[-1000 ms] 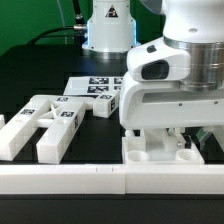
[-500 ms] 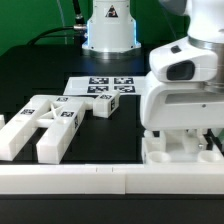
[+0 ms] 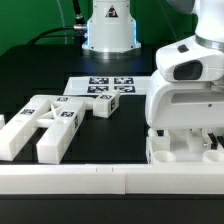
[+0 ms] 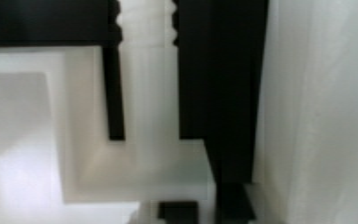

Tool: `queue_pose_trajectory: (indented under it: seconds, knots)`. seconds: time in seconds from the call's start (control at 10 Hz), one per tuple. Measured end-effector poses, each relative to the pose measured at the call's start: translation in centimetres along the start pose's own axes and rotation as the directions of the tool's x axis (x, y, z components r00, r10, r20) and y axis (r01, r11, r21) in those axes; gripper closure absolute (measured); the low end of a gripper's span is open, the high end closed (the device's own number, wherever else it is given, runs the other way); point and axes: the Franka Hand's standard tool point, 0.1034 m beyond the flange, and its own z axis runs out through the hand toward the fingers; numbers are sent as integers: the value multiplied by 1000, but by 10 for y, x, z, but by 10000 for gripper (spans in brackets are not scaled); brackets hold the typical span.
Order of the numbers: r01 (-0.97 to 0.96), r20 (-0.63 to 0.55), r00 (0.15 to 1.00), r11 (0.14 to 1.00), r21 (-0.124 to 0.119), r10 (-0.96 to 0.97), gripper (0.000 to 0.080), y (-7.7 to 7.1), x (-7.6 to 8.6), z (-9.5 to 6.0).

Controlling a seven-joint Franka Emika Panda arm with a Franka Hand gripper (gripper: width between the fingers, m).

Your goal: Assemble chair

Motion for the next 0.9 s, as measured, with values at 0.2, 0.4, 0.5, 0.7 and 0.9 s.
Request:
queue_pose_trajectory:
  seconds: [0.2,0.4,0.5,0.7,0.9]
  knots:
    - [-11,3,1000,1000,-12,12,521,11,1,-5]
    - [-17,-5,1000,1000,-15,17,339,16,0,-20]
    - [-15,-10,1000,1000,-13,15,218,16,-2,-29]
    - [-4,-14,1000,1000,-12,4,164,21,-15,-49]
    - [5,1,1000,1000,-16,-5,154,27,-45,-62]
